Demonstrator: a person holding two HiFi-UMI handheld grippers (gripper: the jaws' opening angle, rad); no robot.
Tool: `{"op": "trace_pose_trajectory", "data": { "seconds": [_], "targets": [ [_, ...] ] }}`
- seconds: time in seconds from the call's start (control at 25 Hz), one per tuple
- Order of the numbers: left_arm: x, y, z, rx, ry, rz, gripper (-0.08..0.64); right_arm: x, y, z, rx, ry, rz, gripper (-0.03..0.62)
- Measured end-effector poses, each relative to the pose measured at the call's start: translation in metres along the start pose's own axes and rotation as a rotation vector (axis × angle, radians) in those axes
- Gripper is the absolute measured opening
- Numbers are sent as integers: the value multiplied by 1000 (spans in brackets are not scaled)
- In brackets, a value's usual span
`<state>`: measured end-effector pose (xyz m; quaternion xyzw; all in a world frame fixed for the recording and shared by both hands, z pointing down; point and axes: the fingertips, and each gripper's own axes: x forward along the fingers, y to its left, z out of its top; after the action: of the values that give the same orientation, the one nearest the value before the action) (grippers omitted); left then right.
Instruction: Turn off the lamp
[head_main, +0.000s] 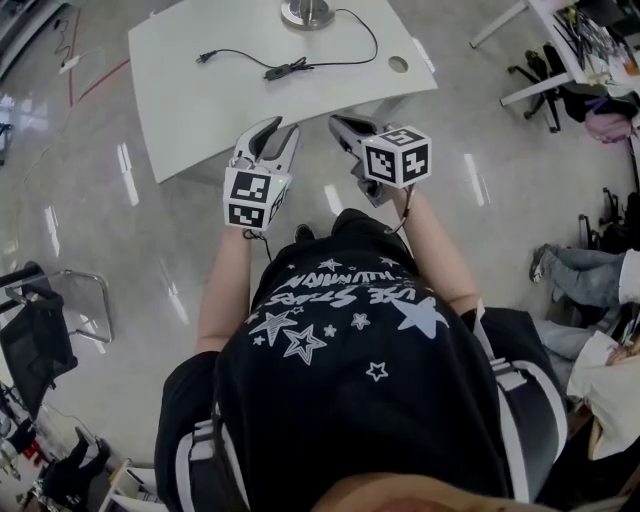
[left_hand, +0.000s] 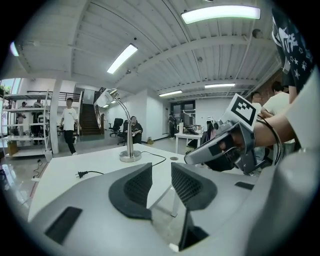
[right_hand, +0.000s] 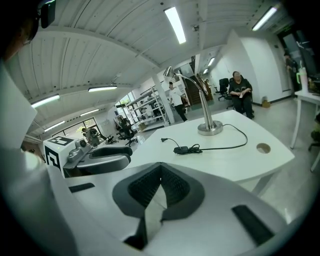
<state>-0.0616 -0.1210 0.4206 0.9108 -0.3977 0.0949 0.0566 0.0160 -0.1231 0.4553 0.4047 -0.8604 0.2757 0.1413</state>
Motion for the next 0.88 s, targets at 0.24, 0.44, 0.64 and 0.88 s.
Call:
{"op": "trace_pose_trajectory", "data": {
  "seconds": [0.24,0.44,0.64,0.88],
  "targets": [
    [-8,-4,8,27,-7,71,135,-9,9,0,-9,-16,52,5],
    [-13,-24,19,5,-35,127,81,-35,16,-1,-44,-25,88,6],
    [-20,-57,23,-5,-41,162,46,-69,12,-19,-57,-14,125,5],
    [-33,-98,24,-23,-53,198,21,-112,15,-29,-93,-51,154,5]
  ]
}}
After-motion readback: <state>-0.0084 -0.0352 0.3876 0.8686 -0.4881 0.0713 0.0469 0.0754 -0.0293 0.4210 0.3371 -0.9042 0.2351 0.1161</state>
